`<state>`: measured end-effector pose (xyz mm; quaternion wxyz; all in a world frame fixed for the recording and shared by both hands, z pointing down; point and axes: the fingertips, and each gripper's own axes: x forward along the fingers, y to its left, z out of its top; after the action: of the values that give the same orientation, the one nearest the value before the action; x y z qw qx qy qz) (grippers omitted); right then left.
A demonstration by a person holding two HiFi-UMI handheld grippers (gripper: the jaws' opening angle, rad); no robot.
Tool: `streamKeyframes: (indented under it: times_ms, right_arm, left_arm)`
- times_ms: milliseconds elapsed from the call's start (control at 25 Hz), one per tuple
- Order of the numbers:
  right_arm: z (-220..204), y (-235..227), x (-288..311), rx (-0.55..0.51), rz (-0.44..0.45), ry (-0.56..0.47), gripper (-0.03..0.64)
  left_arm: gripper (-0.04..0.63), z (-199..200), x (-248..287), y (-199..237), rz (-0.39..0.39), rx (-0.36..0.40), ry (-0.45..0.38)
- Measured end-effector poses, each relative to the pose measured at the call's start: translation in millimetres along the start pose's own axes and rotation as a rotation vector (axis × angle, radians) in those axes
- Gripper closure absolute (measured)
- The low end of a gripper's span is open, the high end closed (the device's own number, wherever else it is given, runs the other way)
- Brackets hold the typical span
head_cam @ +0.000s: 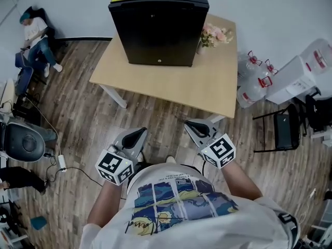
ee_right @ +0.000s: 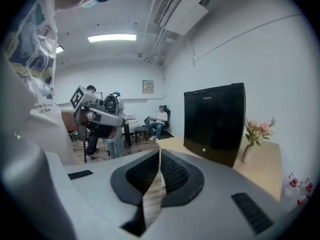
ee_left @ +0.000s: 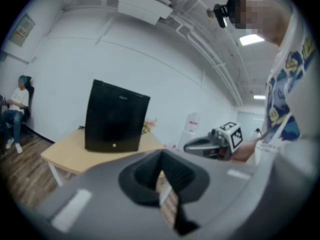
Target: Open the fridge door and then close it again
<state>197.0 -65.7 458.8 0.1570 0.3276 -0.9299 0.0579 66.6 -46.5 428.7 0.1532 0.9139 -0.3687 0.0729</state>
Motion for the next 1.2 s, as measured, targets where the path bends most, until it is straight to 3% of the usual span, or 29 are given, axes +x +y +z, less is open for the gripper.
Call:
streamKeyframes:
  times_ms: [1200]
  right_arm:
    - [-8.4, 6.6, -29.1, -0.031, 0.052, -0.007, 0.598]
  left_arm:
    - [0.588, -10.9, 8.1, -30.6, 0.035, -0.005, -0.012]
